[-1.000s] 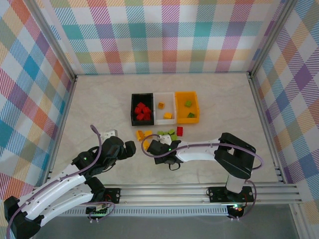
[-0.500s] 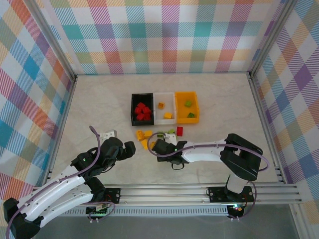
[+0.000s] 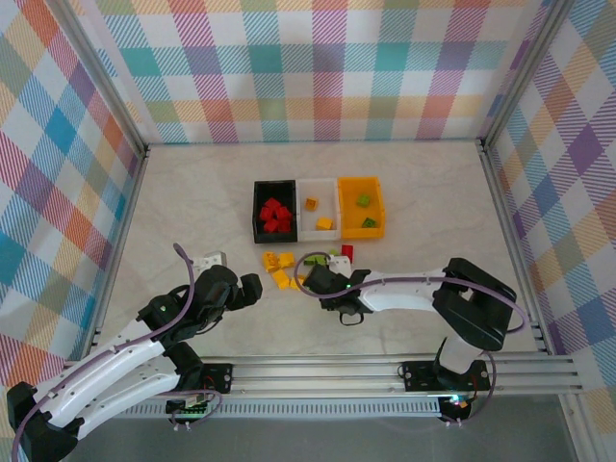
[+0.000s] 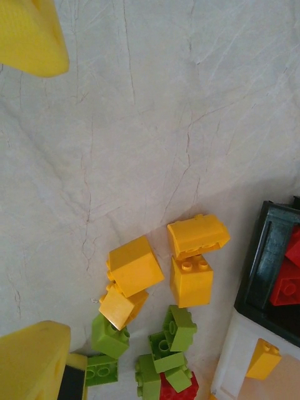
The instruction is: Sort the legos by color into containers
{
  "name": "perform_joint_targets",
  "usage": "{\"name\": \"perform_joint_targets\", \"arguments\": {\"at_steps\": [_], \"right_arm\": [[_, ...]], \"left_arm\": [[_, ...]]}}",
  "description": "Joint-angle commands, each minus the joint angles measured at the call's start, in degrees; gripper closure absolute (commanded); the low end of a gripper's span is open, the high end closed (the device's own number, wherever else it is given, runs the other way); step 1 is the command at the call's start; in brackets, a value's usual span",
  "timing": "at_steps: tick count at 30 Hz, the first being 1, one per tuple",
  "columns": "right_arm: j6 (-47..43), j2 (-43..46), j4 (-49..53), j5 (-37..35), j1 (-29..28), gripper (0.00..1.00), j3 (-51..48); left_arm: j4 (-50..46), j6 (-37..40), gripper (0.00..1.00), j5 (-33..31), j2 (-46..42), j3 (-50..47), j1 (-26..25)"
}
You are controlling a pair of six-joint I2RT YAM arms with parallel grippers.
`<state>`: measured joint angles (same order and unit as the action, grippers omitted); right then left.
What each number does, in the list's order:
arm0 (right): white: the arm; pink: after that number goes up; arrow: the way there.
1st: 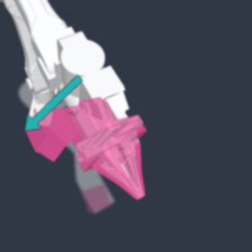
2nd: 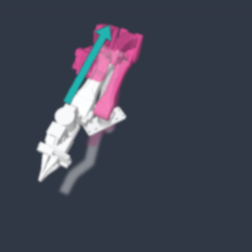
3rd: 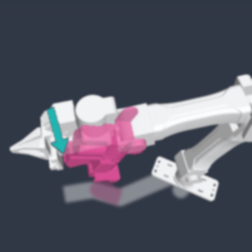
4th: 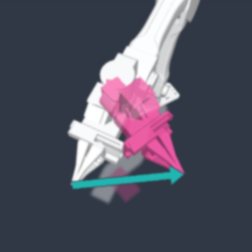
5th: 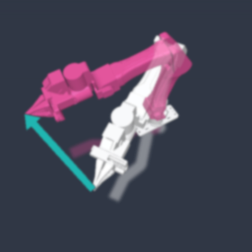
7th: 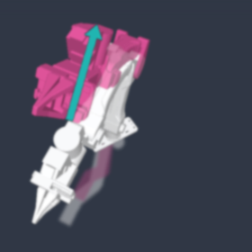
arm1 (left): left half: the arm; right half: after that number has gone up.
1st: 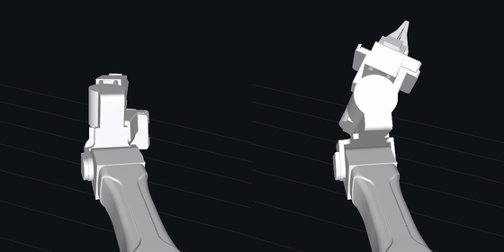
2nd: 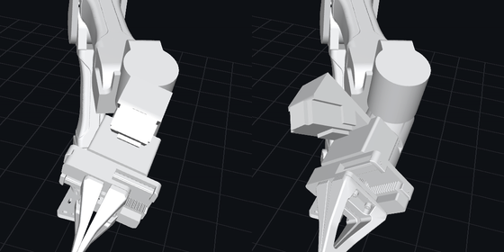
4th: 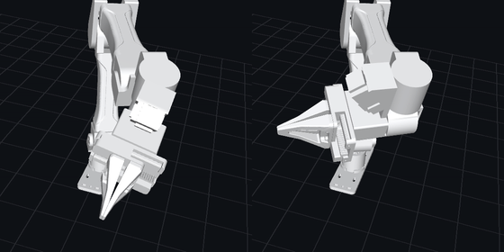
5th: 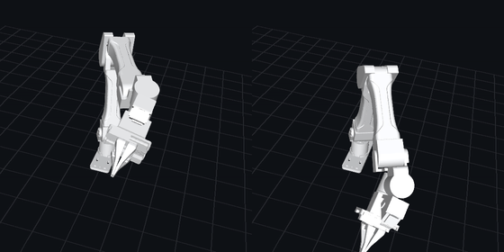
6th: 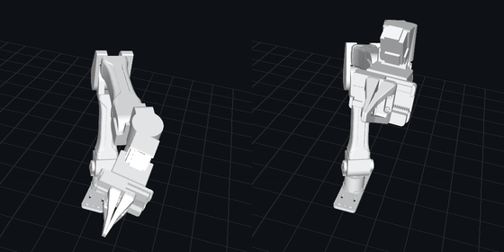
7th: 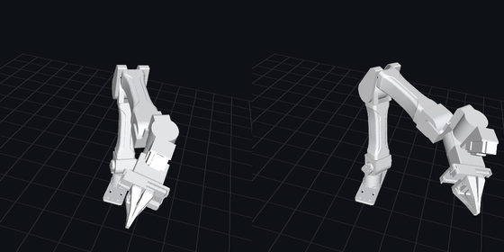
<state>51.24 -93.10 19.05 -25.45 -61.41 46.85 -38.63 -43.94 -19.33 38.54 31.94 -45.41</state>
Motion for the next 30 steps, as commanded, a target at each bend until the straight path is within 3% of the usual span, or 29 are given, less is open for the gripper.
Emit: {"name": "perform_joint_targets", "arguments": {"at_steps": [1,7,13,19,26,28,30], "right_arm": [[-1.24,4.08,-0.19,0.41,0.41,0.65,-2.14],[-4.26,13.01,1.41,0.01,3.72,0.67,-3.38],[-13.52,19.18,2.93,2.14,16.47,0.68,3.31],[-18.26,8.22,1.72,6.46,28.14,0.68,14.7],[-22.13,-5.0,2.16,6.29,31.82,0.67,26.82],[-22.15,-7.79,2.52,6.55,32.43,0.64,29.13],[-21.68,-10.68,3.56,6.88,32.96,0.52,31.68]], "left_arm": [[1.66,0.63,0.0,0.92,0.76,-0.65,-0.44],[3.51,1.27,0.0,1.96,4.17,0.46,-0.4],[5.04,2.83,0.0,2.71,7.46,2.3,-0.45],[5.41,3.3,0.0,3.43,9.29,3.12,-0.51],[5.93,4.41,0.0,5.6,10.15,3.29,-0.52],[6.11,4.78,0.0,5.94,11.18,3.78,-0.41],[6.6,5.7,0.0,6.69,12.5,4.46,-0.51]]}}
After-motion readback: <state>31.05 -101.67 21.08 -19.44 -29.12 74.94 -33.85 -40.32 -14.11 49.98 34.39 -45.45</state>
